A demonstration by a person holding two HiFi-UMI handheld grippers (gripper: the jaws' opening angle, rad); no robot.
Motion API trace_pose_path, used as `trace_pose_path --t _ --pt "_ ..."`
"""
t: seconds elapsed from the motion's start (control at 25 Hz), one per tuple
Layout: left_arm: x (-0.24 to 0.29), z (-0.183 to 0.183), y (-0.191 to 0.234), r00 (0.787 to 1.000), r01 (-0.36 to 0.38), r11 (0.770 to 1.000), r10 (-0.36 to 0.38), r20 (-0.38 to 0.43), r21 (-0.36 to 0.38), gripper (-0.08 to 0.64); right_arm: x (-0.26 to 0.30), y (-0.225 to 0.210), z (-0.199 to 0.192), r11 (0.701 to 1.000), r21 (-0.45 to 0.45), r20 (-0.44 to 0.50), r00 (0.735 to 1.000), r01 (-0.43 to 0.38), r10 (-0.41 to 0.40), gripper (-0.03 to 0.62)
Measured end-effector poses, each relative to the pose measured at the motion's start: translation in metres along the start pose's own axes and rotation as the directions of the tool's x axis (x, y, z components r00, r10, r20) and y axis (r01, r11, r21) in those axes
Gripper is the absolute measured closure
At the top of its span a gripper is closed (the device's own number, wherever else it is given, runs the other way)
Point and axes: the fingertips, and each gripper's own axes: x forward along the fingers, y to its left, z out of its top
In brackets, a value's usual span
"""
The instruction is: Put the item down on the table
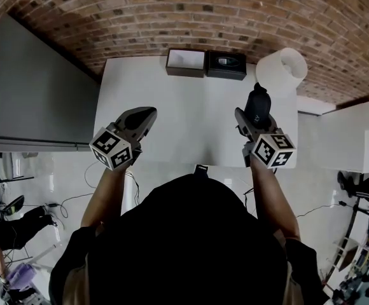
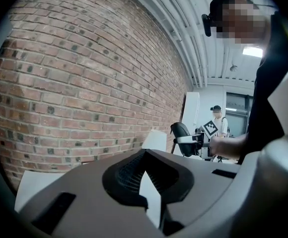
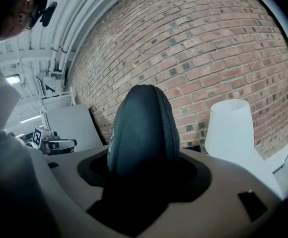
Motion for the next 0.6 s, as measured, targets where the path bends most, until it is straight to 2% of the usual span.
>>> trace_pose_path --t 0.6 --pt "0.021 -0.005 0.006 0.999 0.001 1.0 -0.001 -0.036 -0.021 0.543 0.021 -0.02 -0.009 1.0 0.022 -0.045 0.999 -0.014 0.015 0.279"
